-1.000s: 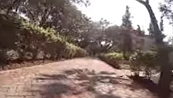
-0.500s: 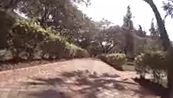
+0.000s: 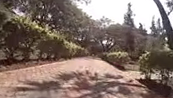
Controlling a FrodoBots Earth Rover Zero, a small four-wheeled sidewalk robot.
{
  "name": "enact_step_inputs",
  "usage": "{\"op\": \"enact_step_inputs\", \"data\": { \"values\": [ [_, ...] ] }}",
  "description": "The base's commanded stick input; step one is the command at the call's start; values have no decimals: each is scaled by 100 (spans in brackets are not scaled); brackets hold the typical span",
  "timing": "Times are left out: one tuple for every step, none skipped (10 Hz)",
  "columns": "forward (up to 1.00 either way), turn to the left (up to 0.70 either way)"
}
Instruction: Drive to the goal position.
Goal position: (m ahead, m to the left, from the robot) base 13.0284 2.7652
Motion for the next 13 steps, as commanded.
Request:
{"op": "enact_step_inputs", "data": {
  "values": [
    [70,0],
    [70,0],
    [70,0],
    [70,-6],
    [70,-28],
    [70,-35],
    [70,-35],
    [70,-9],
    [70,0],
    [70,0],
    [70,0],
    [70,0],
    [70,0]
  ]
}}
